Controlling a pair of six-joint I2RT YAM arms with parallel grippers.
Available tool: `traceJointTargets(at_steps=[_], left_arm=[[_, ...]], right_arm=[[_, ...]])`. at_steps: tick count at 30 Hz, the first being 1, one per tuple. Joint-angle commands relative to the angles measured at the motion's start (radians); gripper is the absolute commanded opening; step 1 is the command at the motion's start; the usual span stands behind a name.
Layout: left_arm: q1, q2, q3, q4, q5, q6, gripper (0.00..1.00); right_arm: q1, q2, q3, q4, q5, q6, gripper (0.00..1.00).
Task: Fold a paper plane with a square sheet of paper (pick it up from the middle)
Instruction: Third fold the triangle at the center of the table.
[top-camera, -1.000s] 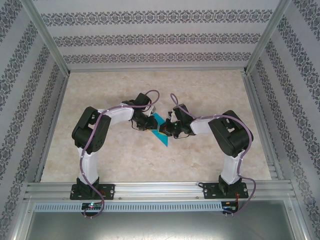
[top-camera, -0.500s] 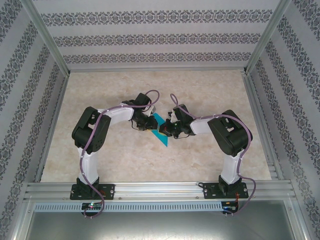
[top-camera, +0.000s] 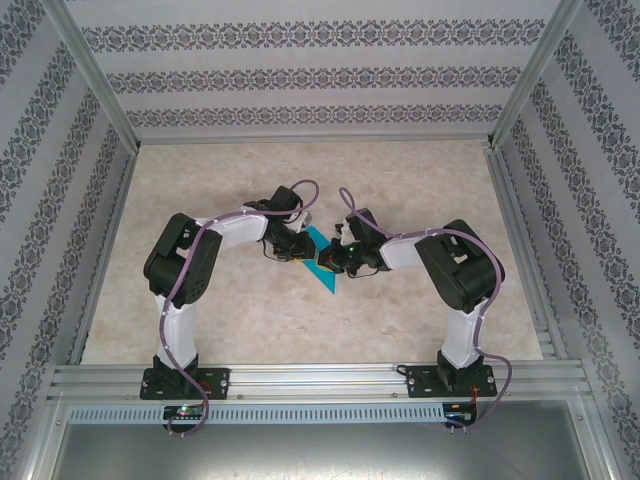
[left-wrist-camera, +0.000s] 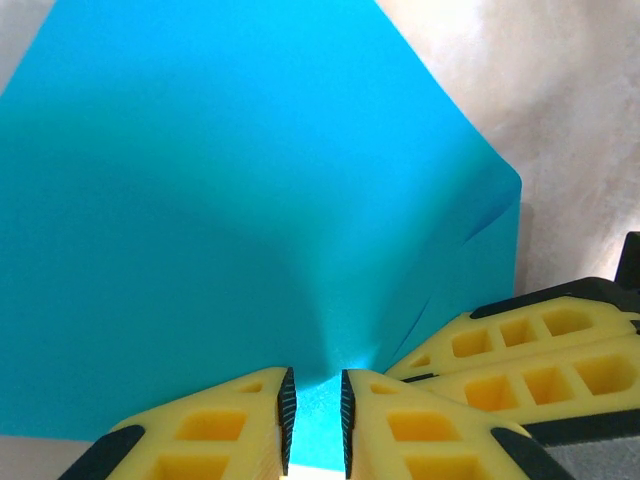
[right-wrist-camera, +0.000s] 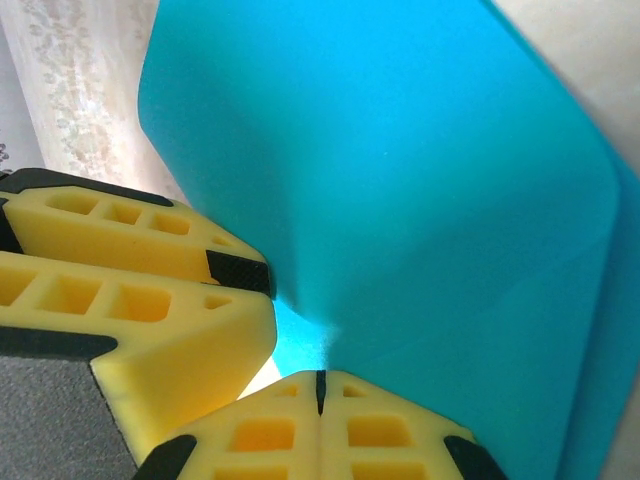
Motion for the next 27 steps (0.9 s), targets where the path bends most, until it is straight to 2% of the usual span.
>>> traceJointTargets(at_steps=[1,9,14,20,27], left_arm=[[0.014,0.02,0.003,-0.047,-0.007,0.001,0.24],[0.014,0.028,0.007,-0.042,-0.003,-0.001,0.24],[0.013,0.03,0.013,-0.043,0.001,-0.002,0.24],[0.013,0.022,0.015,-0.04,0.009,-0.006,0.24],[0.017,-0.016,0.024,-0.039,0.012,-0.019,0.26]], right_arm=[[0.003,0.031,-0.007,-0.015,-0.008,-0.033,0.04],[0.005,0.057,-0.007,-0.021,-0.025,-0.049,0.05],[0.005,0.069,-0.013,-0.032,-0.024,-0.061,0.09],[0.003,0.064,-0.023,-0.036,-0.008,-0.064,0.2],[-0.002,0.06,-0.035,-0.036,-0.003,-0.067,0.27]])
